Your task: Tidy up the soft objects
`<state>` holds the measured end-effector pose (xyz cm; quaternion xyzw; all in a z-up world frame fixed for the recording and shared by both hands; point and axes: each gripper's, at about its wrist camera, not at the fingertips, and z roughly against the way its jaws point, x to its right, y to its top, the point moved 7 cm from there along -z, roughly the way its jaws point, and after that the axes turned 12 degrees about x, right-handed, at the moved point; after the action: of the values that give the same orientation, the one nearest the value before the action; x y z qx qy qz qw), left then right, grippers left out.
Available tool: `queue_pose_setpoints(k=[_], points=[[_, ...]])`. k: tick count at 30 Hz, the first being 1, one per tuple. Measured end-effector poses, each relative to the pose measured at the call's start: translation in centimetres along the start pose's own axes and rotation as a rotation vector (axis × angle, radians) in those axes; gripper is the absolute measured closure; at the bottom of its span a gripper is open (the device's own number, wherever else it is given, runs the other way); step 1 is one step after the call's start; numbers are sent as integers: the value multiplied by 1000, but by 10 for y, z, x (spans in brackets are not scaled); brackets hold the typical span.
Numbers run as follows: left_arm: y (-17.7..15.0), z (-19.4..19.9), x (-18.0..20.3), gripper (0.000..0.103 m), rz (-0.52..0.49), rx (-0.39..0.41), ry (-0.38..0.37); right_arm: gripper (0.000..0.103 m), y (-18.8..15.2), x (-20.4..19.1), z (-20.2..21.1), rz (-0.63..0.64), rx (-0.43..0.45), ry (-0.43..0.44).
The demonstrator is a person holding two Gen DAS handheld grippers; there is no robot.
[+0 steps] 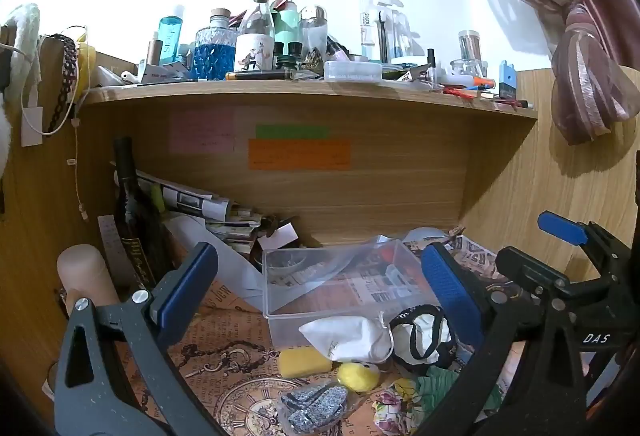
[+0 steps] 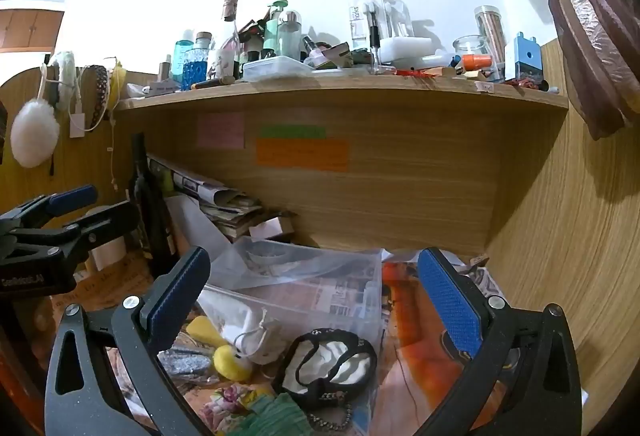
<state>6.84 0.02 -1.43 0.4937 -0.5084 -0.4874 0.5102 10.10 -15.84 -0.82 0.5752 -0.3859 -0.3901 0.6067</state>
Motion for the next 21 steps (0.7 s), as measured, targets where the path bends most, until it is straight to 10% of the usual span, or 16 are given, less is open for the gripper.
queue_pose_setpoints(k=[21], points=[[0,-1,0,0,-5,1,1,0,0,-1,0,-5,10,1]])
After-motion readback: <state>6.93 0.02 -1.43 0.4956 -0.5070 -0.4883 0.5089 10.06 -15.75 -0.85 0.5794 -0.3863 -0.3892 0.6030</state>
